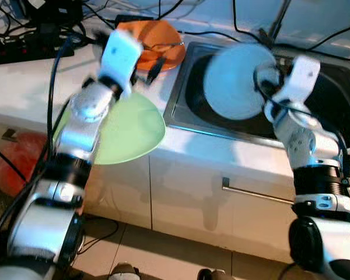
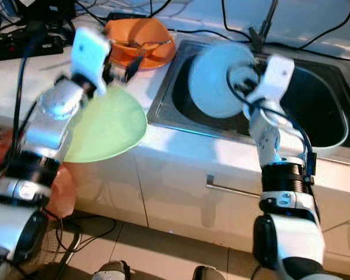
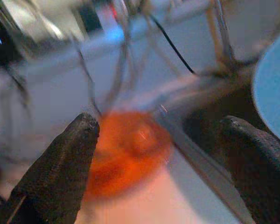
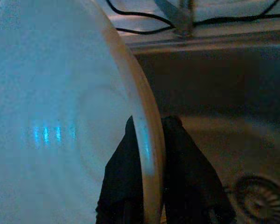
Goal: Kitchen organization
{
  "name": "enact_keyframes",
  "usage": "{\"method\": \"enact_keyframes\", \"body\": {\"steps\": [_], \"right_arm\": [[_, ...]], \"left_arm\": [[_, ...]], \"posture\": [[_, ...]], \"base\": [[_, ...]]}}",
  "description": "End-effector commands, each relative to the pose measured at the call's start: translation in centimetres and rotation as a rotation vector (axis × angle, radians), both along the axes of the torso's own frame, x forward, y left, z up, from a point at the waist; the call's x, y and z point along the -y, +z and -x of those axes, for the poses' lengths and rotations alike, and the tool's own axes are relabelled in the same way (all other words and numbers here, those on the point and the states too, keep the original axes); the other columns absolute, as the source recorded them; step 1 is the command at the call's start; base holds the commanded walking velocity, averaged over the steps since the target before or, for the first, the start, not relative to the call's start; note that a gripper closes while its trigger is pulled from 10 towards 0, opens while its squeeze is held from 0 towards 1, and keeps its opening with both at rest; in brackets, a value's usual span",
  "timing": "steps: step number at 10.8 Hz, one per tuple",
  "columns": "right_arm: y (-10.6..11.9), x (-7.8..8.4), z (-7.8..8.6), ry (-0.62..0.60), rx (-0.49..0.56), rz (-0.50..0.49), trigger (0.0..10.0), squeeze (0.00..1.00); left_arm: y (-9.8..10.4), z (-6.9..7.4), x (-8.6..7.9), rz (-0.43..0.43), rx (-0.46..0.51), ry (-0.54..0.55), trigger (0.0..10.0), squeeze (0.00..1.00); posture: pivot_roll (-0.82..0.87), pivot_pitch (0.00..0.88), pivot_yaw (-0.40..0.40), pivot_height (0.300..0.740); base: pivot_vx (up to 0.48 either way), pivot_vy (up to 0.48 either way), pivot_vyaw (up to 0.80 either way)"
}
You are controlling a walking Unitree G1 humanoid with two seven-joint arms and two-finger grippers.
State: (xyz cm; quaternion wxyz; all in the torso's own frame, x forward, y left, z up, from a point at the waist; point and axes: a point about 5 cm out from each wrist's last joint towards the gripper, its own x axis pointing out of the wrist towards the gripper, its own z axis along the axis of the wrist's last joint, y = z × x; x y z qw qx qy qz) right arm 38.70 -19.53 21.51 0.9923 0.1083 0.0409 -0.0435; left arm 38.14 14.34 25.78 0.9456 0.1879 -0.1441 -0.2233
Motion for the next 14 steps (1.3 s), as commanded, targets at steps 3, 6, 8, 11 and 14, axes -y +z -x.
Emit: {"method": "enact_keyframes", "body": {"steps": [3,6,8,11,14], "right_arm": [[-1.8,0.7,0.0,-0.005,-0.017,0.055,0.0,0.0],[-4.8,1.6,-0.3,-0.006,-0.099,0.151,0.0,0.0],[-6.3,2.0,-0.2,0.001,-0.151,0.206,0.2,0.0],[-7.2,1.4,-0.4,0.055,-0.178,0.238,10.0,0.0],[-7.1,0.7,-0.7,0.131,-0.181,0.279,10.0,0.0]], "left_arm": [[-1.1,0.8,0.2,-0.025,-0.203,-0.122,10.0,0.61],[-0.6,1.2,0.5,-0.102,-0.322,-0.211,10.0,0.12],[-0.1,1.9,0.9,-0.146,-0.373,-0.277,10.0,0.03],[0.5,2.2,1.2,-0.154,-0.381,-0.29,10.0,0.0],[0.7,2.3,1.5,-0.158,-0.394,-0.304,10.0,0.0]], "posture": [[0.13,0.085,-0.029,0.74],[0.15,0.089,-0.025,0.74],[0.17,0.096,-0.024,0.74],[0.17,0.106,-0.006,0.74],[0.18,0.117,-0.008,0.74]], "base": [[0.0,0.0,0.0],[0.0,0.0,0.0],[0.0,0.0,0.0],[0.0,0.0,0.0],[0.0,0.0,0.0]]}}
